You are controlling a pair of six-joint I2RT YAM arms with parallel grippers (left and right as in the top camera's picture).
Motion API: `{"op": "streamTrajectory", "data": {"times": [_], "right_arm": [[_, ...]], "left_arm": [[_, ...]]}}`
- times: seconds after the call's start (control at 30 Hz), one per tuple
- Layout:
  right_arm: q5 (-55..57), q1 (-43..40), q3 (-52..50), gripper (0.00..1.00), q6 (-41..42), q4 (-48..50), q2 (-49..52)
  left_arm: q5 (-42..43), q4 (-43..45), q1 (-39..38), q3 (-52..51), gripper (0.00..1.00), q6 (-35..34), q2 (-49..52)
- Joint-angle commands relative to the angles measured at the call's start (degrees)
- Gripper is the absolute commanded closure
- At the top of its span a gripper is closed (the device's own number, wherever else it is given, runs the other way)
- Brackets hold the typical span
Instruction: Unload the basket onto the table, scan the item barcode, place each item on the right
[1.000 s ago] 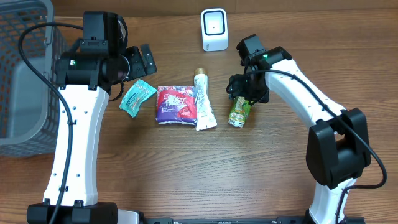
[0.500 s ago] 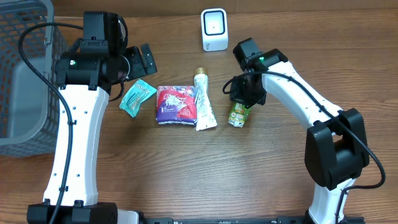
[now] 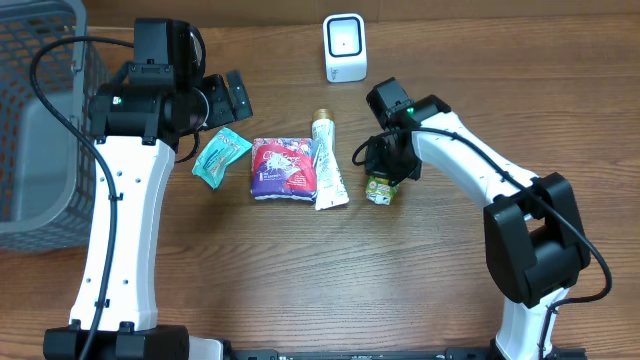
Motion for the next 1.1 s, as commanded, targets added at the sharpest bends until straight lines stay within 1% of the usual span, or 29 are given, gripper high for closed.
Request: {"op": "streamTrajectory", "data": {"times": [0.0,0.1,0.33,0.47,0.7,0.8,0.9,1.0,1.07], "right_arm": [[0.9,0.0,-4.5,0.96,1.8,2.7,0.1],[0.9,-0.1,-7.6,0.96,2.9,5.4,0.1],[0.3,-1.0,-7.7,0.96,2.6,5.4,0.1],[0.3,-2.1,-3.1,0.9,-1.6,1.6,0.0],[-0.1,-2.4,10.6,0.77,-12.3,-8.7,0.0],[-0.2,-2.4,14.6,0.71,-13.1,-13.4,0.0],[-4.7,-2.4,14.5,0.7,-13.1,-14.9,0.1],[-9.5,-1.6,12.3,0.7,-13.1,-13.5,0.1],[-10.5,-0.8,10.8,0.7,-12.0,-12.3,0.1]], "left_arm": [[0.4,-0.2,0.0,0.6,0.0,1.1,0.4],[0.4,-0.2,0.0,0.6,0.0,1.1,0.4],[0.4,-0.2,0.0,0.6,0.0,1.1,0.4],[0.4,-0.2,0.0,0.6,0.0,1.1,0.4],[0.4,-0.2,0.0,0.6,0.01,1.1,0.4],[0.4,-0.2,0.0,0.6,0.0,1.1,0.4],[0.4,-0.2,0.0,0.6,0.0,1.1,0.4],[0.4,-0.2,0.0,0.6,0.0,1.1,0.4],[0.4,-0.2,0.0,0.6,0.0,1.1,0.4]]}}
